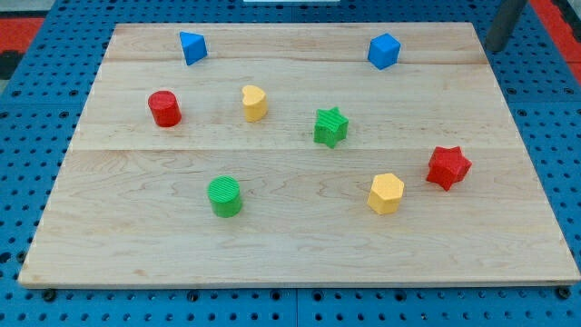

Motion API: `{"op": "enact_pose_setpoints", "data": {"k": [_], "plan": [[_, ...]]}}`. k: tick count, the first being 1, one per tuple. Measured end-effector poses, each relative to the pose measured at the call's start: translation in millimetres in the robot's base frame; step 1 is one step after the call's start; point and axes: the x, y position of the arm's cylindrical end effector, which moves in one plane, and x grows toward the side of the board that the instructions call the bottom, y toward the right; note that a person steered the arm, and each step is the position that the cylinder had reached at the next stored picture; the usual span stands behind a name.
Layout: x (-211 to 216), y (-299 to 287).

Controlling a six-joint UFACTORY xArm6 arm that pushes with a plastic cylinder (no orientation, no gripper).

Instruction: Slide blue cube to the top center

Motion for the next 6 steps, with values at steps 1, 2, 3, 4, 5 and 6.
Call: {"op": "enact_pose_setpoints", "data": {"k": [1,2,3,4,5,6], "plan": [[26,-19],[33,-17],[25,-24],[15,-83],[7,-172],[-2,-194]]}}
